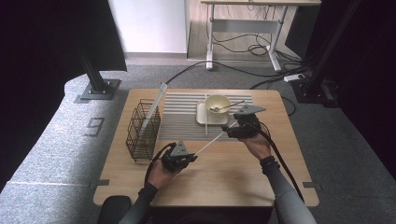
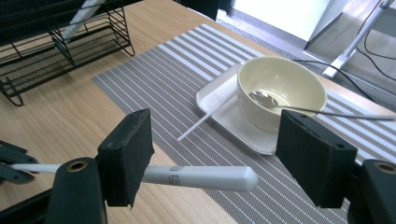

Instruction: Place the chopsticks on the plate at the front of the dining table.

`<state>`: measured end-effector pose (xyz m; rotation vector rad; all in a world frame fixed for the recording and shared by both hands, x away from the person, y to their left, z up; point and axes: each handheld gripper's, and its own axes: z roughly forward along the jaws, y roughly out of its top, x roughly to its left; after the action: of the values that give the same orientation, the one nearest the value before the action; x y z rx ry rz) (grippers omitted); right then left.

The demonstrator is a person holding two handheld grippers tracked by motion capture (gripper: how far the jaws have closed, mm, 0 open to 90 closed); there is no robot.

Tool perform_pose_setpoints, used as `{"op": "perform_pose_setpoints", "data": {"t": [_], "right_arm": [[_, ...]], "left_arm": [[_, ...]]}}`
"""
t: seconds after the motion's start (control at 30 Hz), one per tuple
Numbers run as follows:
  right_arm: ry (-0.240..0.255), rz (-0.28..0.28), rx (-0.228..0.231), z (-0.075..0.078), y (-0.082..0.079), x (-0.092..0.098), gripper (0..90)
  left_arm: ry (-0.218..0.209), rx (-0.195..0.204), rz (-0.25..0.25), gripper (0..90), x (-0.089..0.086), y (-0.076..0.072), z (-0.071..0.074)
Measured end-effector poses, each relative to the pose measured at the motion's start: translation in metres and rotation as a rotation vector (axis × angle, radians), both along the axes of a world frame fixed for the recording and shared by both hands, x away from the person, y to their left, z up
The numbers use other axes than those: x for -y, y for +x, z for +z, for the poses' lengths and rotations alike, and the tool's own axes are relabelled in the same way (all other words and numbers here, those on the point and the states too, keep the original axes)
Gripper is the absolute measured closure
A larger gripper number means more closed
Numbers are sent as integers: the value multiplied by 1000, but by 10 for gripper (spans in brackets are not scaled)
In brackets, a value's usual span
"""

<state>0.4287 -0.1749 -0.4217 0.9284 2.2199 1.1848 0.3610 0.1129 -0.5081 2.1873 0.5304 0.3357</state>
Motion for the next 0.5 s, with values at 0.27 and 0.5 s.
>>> {"op": "perform_pose_setpoints", "data": {"t": [0.27, 0.5], "right_arm": [[-4, -25, -24, -18, 4, 8, 274], [4, -25, -30, -20, 1, 13, 241]], "left_arm": [[13, -1, -11, 859, 2, -2, 3], [36, -14, -4, 860, 5, -3, 2]]}}
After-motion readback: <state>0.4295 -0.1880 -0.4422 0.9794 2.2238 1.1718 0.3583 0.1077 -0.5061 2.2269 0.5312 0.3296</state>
